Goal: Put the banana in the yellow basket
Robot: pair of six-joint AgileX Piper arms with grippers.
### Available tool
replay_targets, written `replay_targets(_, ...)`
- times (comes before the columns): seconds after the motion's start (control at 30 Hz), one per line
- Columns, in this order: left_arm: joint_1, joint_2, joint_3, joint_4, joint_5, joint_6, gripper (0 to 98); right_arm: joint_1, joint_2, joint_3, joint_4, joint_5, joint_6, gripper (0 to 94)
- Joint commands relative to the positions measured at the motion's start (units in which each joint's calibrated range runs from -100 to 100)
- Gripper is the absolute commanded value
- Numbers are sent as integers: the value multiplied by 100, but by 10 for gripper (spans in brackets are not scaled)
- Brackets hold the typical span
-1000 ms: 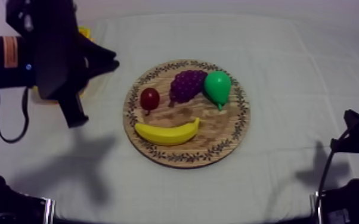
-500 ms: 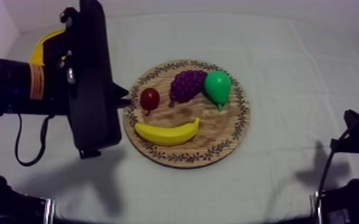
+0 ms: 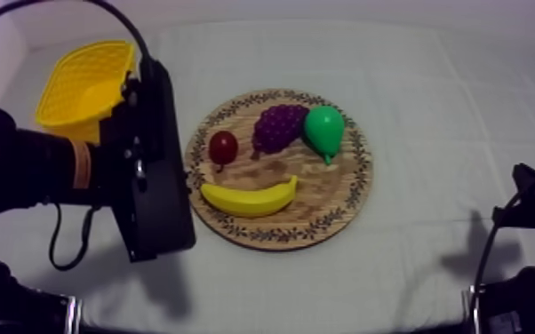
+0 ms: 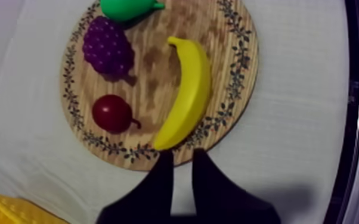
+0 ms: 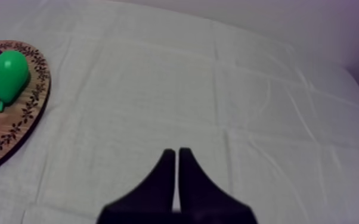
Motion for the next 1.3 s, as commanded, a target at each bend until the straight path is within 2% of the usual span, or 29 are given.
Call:
replay_targets(0.0,-8,33,115,-43,-186,132,265,0,-2,2,1,-1,2,3)
replay_targets(0.1,-6,79,10,-46,-74,251,503,0,-2,2,1,-1,2,3)
replay_targets(0.17,-20,95,-77,-42,-13,345,609,0,-2,2,1,-1,2,3)
replay_targets(0.23,-40,103,-149,-36,-6,437,661,0,-2,2,1,-1,2,3)
replay_targets(0.43,-16,129,-61,-32,-151,495,720,0,-2,2,1,-1,2,3)
replay_targets(0.6,-14,230,94,118,-270,382,759,0,-2,2,1,-1,2,3)
replay_targets(0.93,106,1224,-126,152,-548,403,758,0,-2,2,1,-1,2,3)
replay_targets(1.27,290,2576,-1121,152,-225,440,749,0,-2,2,1,-1,2,3)
